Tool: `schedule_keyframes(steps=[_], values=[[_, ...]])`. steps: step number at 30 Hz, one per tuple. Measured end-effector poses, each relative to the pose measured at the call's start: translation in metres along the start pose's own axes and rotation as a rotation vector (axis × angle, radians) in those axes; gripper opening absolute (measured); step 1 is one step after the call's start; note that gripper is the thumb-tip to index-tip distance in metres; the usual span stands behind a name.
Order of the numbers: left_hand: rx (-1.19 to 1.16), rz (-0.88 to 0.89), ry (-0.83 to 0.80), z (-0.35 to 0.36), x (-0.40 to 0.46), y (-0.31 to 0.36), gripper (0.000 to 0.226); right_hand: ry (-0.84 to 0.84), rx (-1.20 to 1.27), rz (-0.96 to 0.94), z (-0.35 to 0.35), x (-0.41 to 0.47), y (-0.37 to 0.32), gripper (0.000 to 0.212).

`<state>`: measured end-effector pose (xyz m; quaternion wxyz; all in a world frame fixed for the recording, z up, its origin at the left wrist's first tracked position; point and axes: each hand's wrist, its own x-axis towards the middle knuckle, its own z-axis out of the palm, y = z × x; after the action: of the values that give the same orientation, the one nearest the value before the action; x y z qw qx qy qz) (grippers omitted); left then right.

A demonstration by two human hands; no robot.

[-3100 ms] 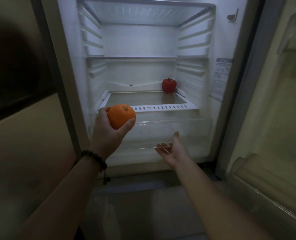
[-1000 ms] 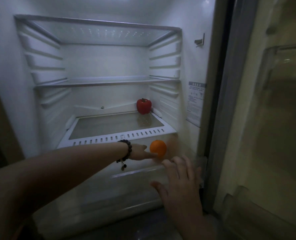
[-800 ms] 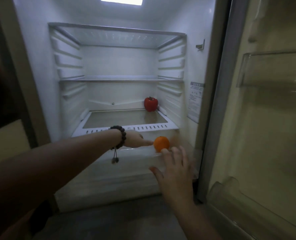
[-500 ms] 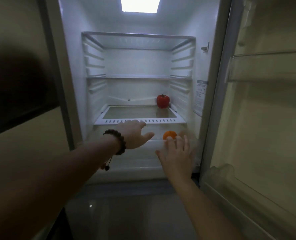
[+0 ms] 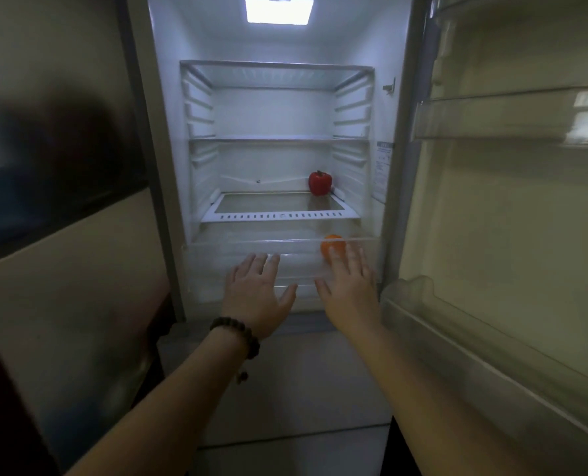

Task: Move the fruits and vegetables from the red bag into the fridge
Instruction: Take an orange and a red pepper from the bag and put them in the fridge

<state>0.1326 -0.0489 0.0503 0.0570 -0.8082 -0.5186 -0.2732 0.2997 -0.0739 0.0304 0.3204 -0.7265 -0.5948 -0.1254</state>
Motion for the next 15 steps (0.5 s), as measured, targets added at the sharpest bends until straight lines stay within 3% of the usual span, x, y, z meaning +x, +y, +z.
schedule_keyframes(steps=[10,15], values=[[-0.036,0.029,-0.114,0.012,-0.095,0.012,0.069,-0.077,-0.036,0.061,-0.028,-0.120,-0.013,0.060],[-0.089,0.146,-0.199,0.013,-0.164,0.027,0.069,-0.043,-0.107,0.182,-0.044,-0.208,-0.009,0.059]])
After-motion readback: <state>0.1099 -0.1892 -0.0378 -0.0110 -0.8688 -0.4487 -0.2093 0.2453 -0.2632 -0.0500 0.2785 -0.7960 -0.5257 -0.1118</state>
